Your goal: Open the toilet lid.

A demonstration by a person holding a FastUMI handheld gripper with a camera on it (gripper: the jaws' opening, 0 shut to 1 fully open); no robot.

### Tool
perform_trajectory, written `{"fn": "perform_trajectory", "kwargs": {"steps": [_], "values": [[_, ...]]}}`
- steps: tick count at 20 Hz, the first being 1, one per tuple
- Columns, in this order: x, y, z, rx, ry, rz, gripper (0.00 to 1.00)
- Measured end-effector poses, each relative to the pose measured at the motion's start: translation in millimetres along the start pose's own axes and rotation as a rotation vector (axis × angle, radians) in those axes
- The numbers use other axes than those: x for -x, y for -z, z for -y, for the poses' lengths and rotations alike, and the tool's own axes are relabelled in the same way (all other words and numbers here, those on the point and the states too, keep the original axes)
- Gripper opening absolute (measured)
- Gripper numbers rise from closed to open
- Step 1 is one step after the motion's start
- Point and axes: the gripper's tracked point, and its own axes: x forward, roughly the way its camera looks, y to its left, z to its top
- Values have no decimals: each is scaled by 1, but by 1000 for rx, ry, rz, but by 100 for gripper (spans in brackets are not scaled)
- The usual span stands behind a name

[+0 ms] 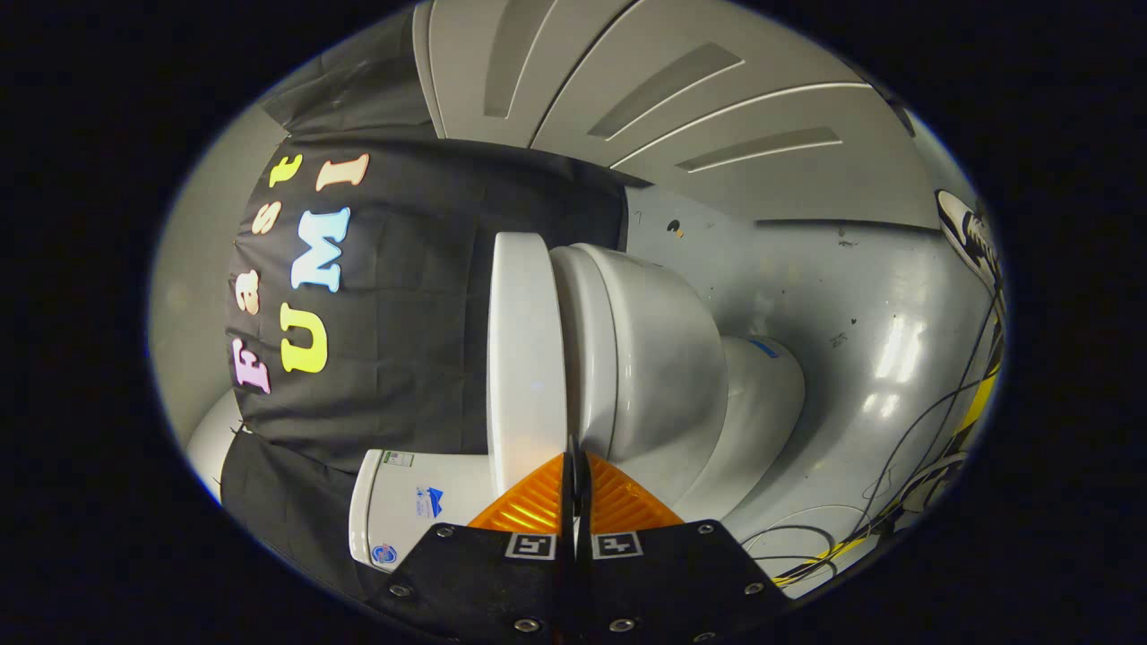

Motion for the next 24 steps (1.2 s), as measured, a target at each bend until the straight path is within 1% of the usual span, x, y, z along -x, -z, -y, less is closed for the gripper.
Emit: {"fn": "perform_trajectory", "kwargs": {"steps": [3, 6, 7, 13, 17, 20, 24], "values": [[-2, 4, -2, 82, 32, 6, 0], [2, 1, -3, 94, 43, 10, 0], [2, 3, -3, 116, 52, 8, 0], [10, 2, -21, 283, 80, 16, 0], [17, 0, -44, 370, 100, 33, 0], [23, 2, -63, 447, 141, 56, 0], [32, 8, -101, 510, 141, 69, 0]]}}
